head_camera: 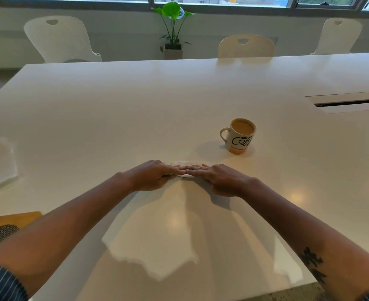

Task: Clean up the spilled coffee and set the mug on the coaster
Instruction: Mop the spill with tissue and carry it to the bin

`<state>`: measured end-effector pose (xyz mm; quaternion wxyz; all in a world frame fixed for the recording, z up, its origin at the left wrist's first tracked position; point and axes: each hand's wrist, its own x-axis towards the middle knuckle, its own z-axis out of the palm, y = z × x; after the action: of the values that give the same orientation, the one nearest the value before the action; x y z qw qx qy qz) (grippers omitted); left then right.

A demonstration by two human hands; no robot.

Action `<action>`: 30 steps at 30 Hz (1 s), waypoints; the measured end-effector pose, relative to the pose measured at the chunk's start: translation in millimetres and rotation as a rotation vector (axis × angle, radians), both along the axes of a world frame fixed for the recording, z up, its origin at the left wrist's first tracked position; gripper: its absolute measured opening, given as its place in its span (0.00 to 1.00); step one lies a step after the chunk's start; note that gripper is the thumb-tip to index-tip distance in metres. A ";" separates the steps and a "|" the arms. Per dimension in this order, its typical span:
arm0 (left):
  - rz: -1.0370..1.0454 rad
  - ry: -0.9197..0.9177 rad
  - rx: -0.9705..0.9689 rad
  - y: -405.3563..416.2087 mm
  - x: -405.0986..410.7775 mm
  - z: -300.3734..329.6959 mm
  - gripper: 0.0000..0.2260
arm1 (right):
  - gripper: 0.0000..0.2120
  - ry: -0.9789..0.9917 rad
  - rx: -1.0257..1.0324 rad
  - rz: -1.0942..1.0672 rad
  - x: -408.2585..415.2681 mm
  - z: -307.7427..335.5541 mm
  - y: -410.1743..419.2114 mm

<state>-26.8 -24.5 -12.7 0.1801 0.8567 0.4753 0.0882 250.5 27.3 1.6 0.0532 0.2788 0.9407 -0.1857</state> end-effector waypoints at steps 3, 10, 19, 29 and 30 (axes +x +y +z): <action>-0.014 -0.027 0.003 -3.4 0.8 -3.0 0.19 | 0.42 -0.042 0.016 0.006 1.5 -5.3 0.3; -0.024 -0.010 -0.039 -6.2 0.9 -10.9 0.23 | 0.42 -0.104 0.033 -0.011 4.9 -19.0 3.6; -0.049 0.134 -0.066 -6.8 -4.4 -13.2 0.28 | 0.43 -0.048 0.031 0.082 6.5 -26.1 12.4; -0.031 0.155 -0.124 -7.9 -4.4 -9.3 0.32 | 0.45 -0.051 -0.035 0.130 6.3 -19.4 24.4; -0.029 0.117 -0.109 -7.9 -3.2 -8.1 0.31 | 0.44 -0.048 -0.078 0.095 5.4 -17.4 26.5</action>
<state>-30.0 -32.4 -20.8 0.1997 0.8562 0.4765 0.0092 255.8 53.9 -15.8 0.0953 0.2359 0.9434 -0.2130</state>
